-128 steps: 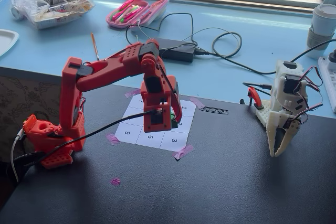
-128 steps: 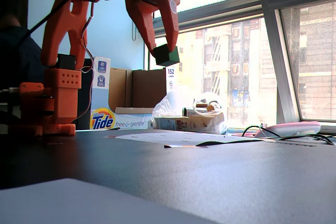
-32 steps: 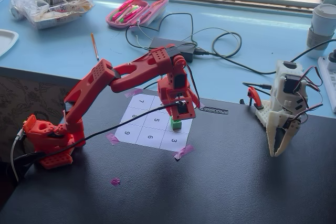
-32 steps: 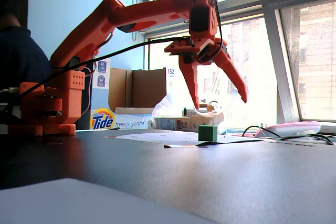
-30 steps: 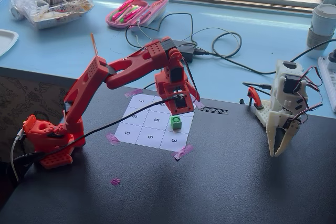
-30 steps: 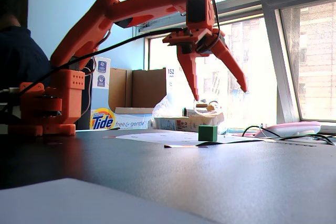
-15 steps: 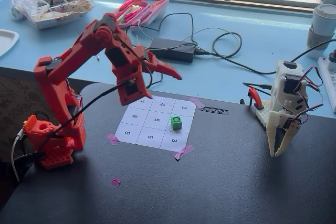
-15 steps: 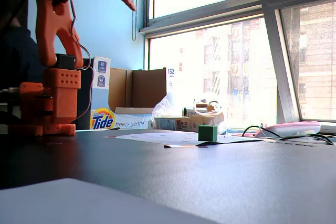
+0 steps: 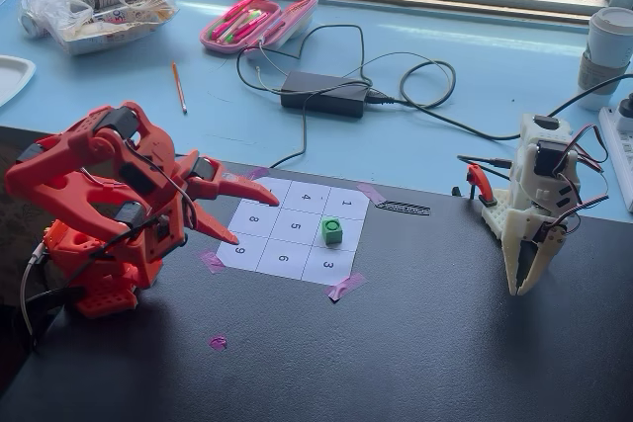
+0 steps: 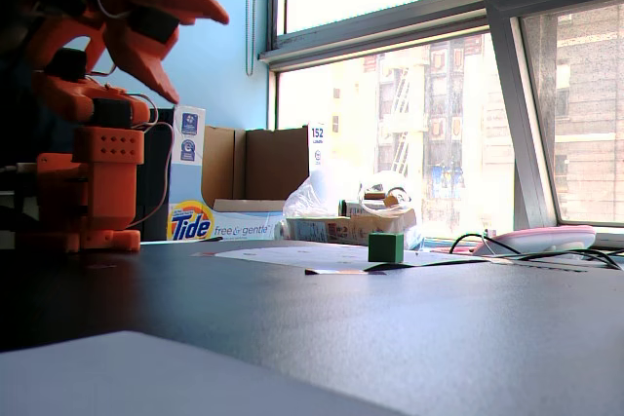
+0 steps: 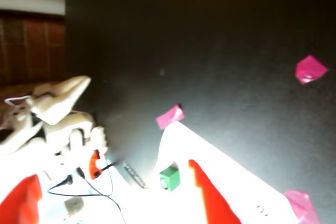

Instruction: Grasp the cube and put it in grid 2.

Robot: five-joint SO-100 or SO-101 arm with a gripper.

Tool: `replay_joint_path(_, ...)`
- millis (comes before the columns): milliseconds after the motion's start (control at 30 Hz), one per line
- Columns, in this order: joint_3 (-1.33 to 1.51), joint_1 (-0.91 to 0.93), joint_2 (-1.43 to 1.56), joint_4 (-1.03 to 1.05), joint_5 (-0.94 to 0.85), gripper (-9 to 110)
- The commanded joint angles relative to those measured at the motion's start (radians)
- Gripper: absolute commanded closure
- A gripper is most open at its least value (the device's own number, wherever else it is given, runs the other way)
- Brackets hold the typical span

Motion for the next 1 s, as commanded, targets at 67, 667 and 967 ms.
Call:
replay_joint_path(67, 0.305, 0.009, 0.130, -0.150, -0.009, 59)
replay_joint_path(667, 0.637, 0.023, 0.407, -0.067, 0.011, 68)
replay_joint_path(967, 0.658, 0.018, 0.407, -0.035, 0.023, 101)
